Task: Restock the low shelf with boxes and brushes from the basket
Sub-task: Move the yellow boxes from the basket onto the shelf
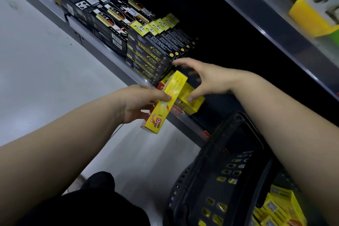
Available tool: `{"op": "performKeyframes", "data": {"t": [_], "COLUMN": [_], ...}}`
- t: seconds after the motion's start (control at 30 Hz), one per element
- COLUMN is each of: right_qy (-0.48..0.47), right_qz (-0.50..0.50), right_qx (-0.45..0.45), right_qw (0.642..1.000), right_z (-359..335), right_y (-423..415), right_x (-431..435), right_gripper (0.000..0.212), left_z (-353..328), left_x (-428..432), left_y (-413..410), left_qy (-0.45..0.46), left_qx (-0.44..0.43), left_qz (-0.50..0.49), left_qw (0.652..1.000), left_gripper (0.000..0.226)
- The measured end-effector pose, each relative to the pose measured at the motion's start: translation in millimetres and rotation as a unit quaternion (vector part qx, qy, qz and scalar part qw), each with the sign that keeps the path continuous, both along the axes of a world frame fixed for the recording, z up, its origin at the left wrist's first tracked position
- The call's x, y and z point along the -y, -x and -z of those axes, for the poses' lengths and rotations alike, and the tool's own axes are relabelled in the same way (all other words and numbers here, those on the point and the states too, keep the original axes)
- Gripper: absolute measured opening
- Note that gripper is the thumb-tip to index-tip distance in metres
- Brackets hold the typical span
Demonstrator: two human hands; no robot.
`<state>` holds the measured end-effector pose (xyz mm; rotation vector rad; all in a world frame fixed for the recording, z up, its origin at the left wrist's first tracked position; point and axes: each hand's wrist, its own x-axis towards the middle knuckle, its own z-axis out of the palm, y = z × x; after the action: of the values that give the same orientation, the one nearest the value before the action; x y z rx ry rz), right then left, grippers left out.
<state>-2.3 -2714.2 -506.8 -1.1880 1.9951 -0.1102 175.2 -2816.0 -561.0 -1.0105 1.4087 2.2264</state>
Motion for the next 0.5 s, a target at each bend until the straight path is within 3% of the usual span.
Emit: {"op": "performKeyframes", "data": {"t": [0.1, 0.2, 0.4, 0.5], "right_qy": [0.042, 0.022, -0.068, -0.109], "right_qz": [-0.096, -0.061, 0.124, 0.198], "right_qx": [-0.001, -0.014, -0.108, -0.110], "right_qw": [0.994, 0.998, 0.984, 0.968], "right_z": [-6.8, -8.8, -7.8, 8.7], "right_y": [-21.2, -18.0, 45.5, 62.5], "right_x": [3.7, 2.3, -34.3, -43.0], "right_gripper": [0.068, 0.046, 0.038, 0.043], "left_z": [-5.9, -7.0, -0.2, 1.2], "left_x": [0.1, -0.6, 1.2, 0.7], "left_y": [4.6, 4.9, -0.3, 1.2], "left_qy": [0.024, 0.061, 0.082, 0.100], "left_qx": [-0.029, -0.033, -0.008, -0.010], "left_qz": [0.025, 0.026, 0.034, 0.021], "left_qw": [0.999, 0.997, 0.996, 0.995], "left_gripper": [0.023, 0.023, 0.035, 0.021]}}
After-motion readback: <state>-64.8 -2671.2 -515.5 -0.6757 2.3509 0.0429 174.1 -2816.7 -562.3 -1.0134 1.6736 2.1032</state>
